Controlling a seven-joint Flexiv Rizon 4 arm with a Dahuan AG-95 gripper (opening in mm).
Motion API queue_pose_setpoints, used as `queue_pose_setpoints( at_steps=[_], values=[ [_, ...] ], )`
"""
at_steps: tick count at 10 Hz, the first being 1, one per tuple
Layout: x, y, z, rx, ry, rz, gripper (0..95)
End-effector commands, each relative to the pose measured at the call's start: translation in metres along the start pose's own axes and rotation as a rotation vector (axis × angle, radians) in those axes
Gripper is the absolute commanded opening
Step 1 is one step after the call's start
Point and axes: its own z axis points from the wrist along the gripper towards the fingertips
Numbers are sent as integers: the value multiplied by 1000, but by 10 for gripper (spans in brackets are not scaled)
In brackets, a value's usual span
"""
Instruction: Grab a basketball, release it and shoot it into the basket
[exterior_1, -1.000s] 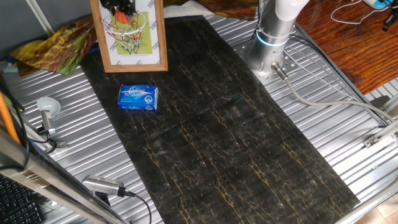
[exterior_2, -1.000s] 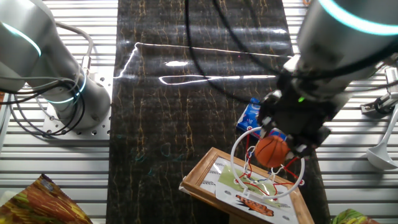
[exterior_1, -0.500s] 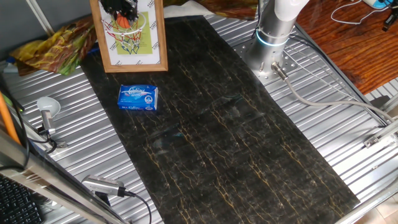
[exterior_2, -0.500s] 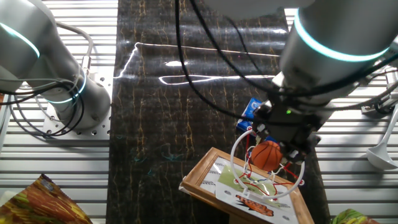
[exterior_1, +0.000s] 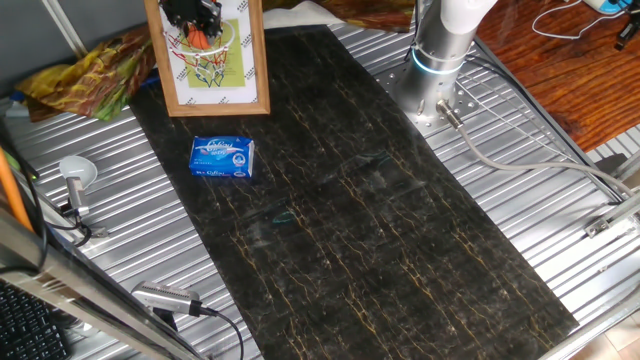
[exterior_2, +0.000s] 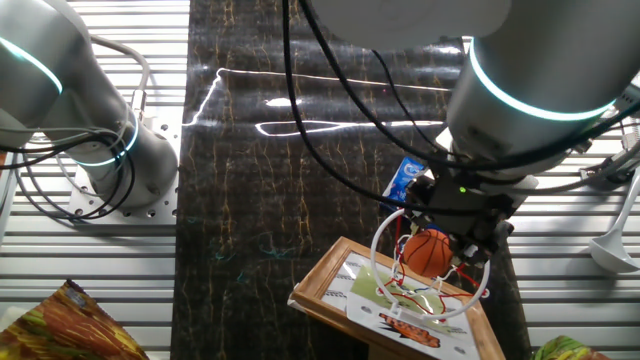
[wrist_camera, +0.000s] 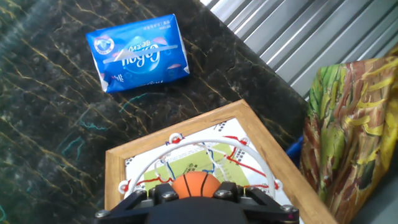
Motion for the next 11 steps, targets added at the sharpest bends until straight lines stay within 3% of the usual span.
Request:
queue_pose_setpoints(
  at_steps=[1,4,5,10,11],
  values=[
    [0,1,0,0,-2,-2,380],
    [0,1,0,-1,-1,-9,380],
    [0,1,0,-2,1,-12,570],
    [0,1,0,-8,4,-8,570],
    [1,2,-3,-13,20,11,570]
  ],
)
